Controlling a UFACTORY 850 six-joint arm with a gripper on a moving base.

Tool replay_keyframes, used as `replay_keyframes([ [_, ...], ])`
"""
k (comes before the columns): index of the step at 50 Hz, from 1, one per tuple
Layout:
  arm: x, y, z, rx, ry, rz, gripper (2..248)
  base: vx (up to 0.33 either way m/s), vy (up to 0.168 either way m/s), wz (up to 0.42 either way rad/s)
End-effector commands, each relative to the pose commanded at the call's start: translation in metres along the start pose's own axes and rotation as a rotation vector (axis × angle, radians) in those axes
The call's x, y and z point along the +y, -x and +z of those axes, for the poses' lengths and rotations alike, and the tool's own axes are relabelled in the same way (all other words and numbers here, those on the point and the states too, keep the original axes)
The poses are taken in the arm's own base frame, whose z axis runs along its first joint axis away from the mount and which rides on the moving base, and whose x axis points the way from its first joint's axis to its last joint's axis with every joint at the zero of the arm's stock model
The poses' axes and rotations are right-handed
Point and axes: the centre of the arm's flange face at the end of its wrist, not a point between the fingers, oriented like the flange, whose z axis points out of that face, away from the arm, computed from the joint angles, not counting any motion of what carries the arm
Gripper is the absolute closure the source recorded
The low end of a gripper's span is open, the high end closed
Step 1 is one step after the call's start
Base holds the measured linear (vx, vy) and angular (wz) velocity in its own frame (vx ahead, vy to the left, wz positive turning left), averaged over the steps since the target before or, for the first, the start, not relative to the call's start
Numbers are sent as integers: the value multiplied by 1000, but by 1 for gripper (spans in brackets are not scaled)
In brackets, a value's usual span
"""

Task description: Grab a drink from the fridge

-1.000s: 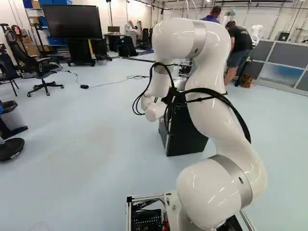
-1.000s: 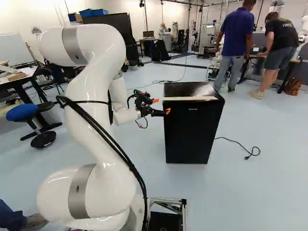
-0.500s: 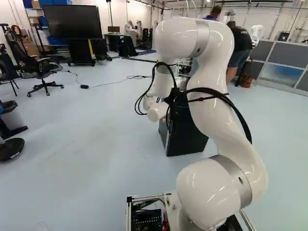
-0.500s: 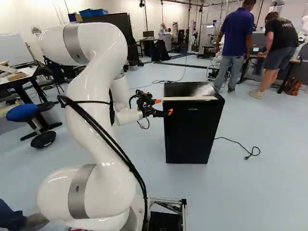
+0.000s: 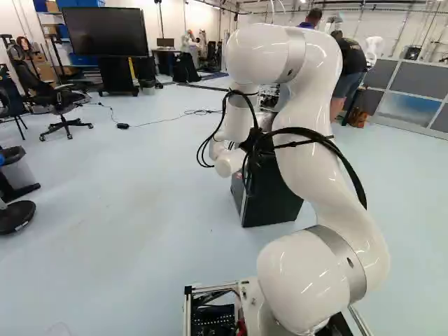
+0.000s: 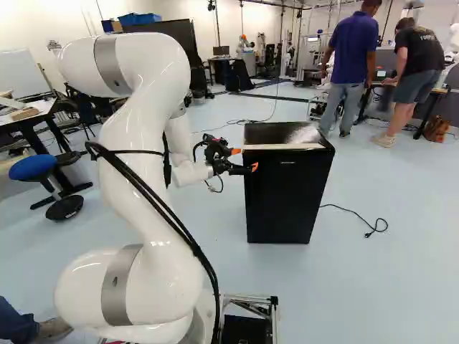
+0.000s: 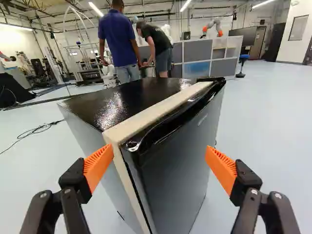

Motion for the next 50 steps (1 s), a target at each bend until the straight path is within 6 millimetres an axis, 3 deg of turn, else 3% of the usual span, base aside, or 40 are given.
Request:
replay_keyframes([
  [50,36,-6,-16,-21,22,-32,3,0,0,0],
])
